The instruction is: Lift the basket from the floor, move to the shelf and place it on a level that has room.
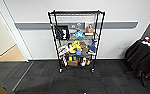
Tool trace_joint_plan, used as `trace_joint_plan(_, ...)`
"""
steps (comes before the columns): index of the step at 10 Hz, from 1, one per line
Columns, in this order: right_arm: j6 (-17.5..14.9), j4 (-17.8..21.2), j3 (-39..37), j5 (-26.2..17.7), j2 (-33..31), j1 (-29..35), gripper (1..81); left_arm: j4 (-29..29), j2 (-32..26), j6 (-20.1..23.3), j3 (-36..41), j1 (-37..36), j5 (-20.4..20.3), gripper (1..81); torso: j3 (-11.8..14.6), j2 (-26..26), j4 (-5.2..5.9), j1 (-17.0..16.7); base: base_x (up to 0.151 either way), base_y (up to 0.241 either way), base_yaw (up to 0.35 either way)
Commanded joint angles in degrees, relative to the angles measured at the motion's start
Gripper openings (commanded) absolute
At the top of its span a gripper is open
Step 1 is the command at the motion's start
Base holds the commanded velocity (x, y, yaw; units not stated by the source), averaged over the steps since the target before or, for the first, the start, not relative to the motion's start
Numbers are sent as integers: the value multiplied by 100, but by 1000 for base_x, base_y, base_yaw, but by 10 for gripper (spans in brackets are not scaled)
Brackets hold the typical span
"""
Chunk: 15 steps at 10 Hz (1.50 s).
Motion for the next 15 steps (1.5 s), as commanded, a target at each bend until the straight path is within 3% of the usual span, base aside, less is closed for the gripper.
trace_joint_plan(1,-11,-35,13,-358,33,53,811,41,-32,34,-17,-57,404,811,0,0,0,0,137,0,0)
trace_joint_plan(6,-12,-52,-14,-358,33,54,811,33,-23,34,-17,-48,404,811,0,-2,0,-1,94,0,0)
trace_joint_plan(13,-20,-17,460,-358,-265,54,811,6,-286,16,298,-48,457,811,0,0,0,0,0,0,0)
trace_joint_plan(14,-3,9,706,-358,-406,80,811,6,-479,16,561,-48,413,811,0,-573,0,369,0,0,0)
trace_joint_plan(15,15,9,900,-358,-512,115,811,-29,-664,-1,843,-74,395,811,0,-586,0,376,0,0,0)
